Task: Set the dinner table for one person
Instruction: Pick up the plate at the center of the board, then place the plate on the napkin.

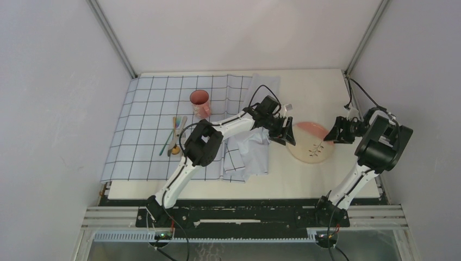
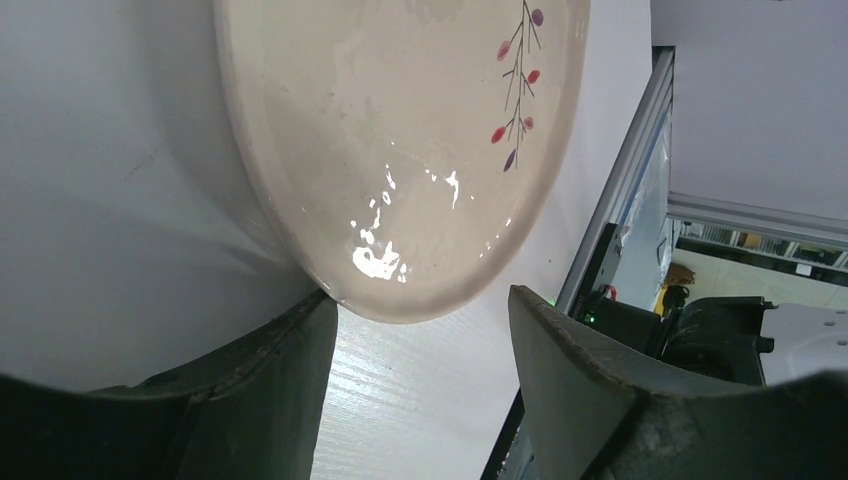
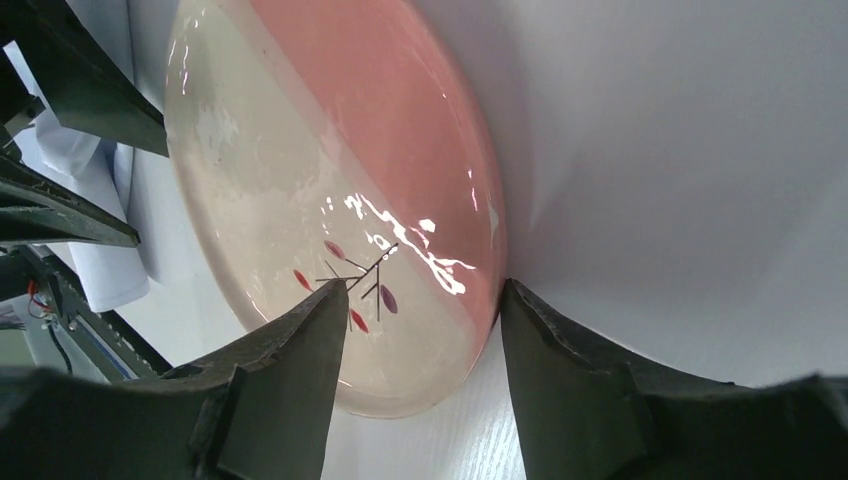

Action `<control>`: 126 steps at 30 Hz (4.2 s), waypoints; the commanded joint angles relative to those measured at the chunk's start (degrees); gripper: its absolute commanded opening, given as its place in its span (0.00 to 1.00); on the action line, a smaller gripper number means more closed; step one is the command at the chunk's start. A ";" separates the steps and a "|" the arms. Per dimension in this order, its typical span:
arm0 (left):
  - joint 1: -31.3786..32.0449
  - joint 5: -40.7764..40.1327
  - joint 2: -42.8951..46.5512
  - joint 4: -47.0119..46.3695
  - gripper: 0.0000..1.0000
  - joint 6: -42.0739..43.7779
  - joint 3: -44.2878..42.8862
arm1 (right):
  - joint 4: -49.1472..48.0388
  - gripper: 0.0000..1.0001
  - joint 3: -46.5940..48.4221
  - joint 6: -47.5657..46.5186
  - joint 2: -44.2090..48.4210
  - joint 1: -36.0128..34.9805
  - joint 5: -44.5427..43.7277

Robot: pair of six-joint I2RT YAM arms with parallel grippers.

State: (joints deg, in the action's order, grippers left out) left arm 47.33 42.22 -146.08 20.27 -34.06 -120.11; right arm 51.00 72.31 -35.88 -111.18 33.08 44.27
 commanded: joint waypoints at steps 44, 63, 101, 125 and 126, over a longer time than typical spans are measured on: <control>3.02 -11.55 3.14 -2.04 0.63 0.21 1.22 | 15.58 0.56 3.77 -8.81 -6.44 -3.13 28.53; 3.04 -10.59 3.13 -1.64 0.63 0.77 -0.16 | 15.90 0.22 4.44 -9.00 -8.58 -2.41 28.84; -8.77 -26.08 15.48 8.98 0.63 18.73 2.08 | 40.00 0.00 21.43 -18.66 -6.08 -2.32 31.26; -27.59 -30.76 38.52 18.23 0.63 26.69 19.71 | 12.48 0.00 26.88 19.42 1.23 -32.03 28.06; -28.56 -30.09 39.15 18.38 0.63 26.75 20.67 | 10.35 0.00 26.53 21.32 1.20 -33.54 27.02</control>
State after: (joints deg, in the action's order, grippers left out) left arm 21.47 10.68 -112.36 36.67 -9.43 -102.21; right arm 72.23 98.98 -28.53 -115.68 5.08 68.38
